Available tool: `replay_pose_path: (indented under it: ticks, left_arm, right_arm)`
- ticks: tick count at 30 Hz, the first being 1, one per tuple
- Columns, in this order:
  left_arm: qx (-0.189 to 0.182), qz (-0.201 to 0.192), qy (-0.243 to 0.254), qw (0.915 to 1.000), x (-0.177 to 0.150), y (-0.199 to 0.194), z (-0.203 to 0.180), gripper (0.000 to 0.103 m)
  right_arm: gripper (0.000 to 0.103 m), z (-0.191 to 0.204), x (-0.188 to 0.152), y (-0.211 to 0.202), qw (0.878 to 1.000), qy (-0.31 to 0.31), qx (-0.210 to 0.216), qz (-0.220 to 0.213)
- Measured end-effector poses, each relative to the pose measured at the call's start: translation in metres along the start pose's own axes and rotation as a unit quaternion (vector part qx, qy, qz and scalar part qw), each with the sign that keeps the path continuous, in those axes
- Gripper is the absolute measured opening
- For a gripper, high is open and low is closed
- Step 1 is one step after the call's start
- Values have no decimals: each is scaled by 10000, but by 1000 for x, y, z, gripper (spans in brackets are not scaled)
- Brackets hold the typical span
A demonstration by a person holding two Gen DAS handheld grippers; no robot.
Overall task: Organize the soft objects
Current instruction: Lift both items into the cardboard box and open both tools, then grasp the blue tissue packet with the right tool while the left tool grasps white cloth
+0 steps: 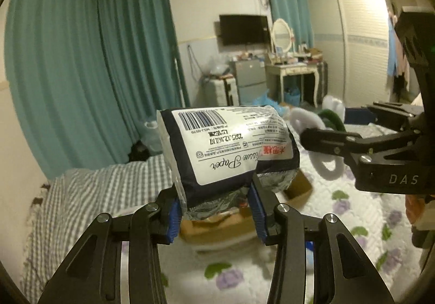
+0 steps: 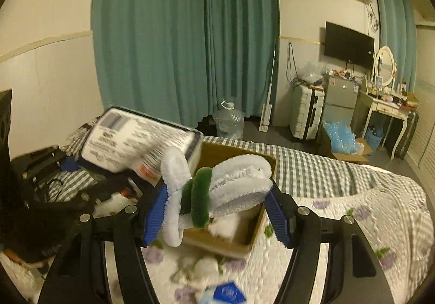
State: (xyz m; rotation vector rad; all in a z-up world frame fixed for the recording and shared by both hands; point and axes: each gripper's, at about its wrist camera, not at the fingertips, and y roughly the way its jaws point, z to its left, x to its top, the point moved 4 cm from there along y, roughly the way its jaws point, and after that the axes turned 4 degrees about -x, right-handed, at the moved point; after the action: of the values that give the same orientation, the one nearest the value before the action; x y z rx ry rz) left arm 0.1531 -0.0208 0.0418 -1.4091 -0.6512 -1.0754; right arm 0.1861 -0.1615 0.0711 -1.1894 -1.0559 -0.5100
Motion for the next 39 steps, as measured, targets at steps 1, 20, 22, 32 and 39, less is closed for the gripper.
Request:
replay_pose_path:
  ticks: [1,20,22,32,39]
  left_arm:
    - [4,74,11,10000,2,16,1,43]
    - [470,548,-270,9970,-16,133,28,78]
    - [485,486,-328,9971,-10,123,31,78]
    - [418,-289,-499,9975,37,-13,15,95]
    - [539,-587,-692,9944,48,-87,3,96]
  right_arm:
    - [65,-2,2,13,10000,-13,23,64]
    - [97,-45,2,99,9984,515,-245,-1]
    - [98,-46,10,81,9984,484,-270,-77]
    - [101,-20,50,-59,9971,-95,-498,-559]
    - [102,-5,32,-114,9966,-434,-510,-476]
